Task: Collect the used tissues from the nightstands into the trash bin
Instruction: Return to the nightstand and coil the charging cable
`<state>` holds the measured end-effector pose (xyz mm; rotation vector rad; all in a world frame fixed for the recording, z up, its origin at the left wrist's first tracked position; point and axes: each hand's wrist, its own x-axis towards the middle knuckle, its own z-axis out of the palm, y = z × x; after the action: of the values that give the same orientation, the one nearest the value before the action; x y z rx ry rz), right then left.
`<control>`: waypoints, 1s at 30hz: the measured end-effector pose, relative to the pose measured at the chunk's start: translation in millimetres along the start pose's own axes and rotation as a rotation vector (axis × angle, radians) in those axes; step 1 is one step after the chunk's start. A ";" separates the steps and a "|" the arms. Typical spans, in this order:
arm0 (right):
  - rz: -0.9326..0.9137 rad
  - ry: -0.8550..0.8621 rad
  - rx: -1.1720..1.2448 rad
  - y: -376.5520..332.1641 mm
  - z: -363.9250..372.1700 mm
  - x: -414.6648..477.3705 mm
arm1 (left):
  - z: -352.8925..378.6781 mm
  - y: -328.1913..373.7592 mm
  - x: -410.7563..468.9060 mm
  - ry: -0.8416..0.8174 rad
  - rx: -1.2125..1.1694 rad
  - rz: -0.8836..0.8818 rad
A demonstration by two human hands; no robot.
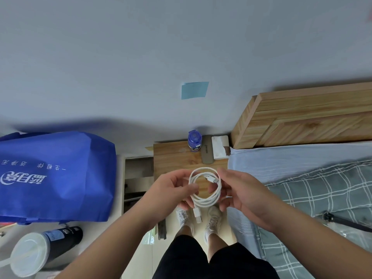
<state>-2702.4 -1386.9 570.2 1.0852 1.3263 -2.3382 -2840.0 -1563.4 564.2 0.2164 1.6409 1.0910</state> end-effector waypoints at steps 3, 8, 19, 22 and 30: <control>-0.001 -0.015 -0.029 10.9 6.8 11.8 | 5.0 -5.9 9.0 0.138 -0.269 -0.055; 0.034 -0.072 -0.041 27.7 17.5 30.4 | 18.2 -16.9 12.3 0.259 -0.618 -0.055; 0.033 0.068 -0.289 25.6 2.7 60.6 | -9.1 -34.6 25.5 0.239 -0.251 -0.134; -0.053 0.099 -0.316 27.7 3.0 64.6 | -11.9 -36.0 27.6 0.175 -0.299 -0.172; -0.206 0.190 -0.486 29.8 9.4 66.4 | -8.6 -27.5 28.0 0.195 -0.230 0.026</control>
<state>-2737.2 -1401.7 507.4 1.0664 2.0247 -1.9063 -2847.6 -1565.8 524.8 -0.0199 1.6697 1.3440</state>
